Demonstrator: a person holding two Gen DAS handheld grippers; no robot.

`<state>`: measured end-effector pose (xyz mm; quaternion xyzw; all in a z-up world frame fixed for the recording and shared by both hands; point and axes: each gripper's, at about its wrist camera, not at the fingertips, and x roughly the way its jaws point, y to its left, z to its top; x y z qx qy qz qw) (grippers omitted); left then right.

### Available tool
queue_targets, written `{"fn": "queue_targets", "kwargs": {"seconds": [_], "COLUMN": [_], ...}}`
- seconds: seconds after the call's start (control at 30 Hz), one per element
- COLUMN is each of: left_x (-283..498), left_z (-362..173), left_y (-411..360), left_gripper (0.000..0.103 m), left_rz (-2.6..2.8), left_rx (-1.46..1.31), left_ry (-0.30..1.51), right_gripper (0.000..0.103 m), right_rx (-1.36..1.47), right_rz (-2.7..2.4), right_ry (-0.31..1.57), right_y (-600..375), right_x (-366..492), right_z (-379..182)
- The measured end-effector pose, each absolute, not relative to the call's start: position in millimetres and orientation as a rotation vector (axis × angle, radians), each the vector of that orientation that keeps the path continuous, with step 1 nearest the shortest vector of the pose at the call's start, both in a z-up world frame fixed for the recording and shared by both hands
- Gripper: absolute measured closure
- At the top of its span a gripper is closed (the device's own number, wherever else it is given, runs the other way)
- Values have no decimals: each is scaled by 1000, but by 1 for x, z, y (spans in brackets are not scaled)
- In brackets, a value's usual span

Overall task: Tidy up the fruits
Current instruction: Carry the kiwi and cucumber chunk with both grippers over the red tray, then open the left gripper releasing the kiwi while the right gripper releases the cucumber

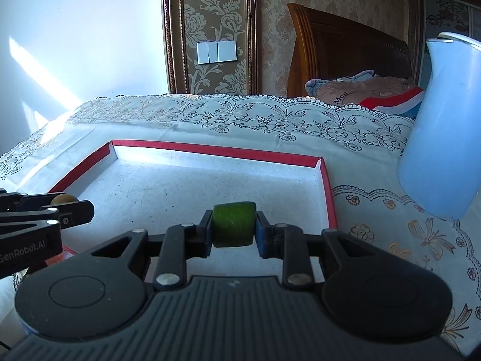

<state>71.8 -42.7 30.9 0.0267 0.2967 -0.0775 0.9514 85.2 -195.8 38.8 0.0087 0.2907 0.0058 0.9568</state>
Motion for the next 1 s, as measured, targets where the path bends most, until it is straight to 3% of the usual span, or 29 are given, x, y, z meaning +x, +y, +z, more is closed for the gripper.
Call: {"fn": "queue_targets", "kwargs": {"seconds": [0.4,1.0], "left_x": [139,154], "left_z": [7,1], "left_y": [-68,-64], "left_gripper": [74,74], "left_rz": [-119,-120], "left_rx": [102,44], "left_ry": [684,777], "right_gripper": [77,75], "right_rx": [113,79], "right_rz": [-6,-12], "right_ry": [692,727], "right_y": [-214,-208], "right_x": [136,143], "right_z": [21,20]}}
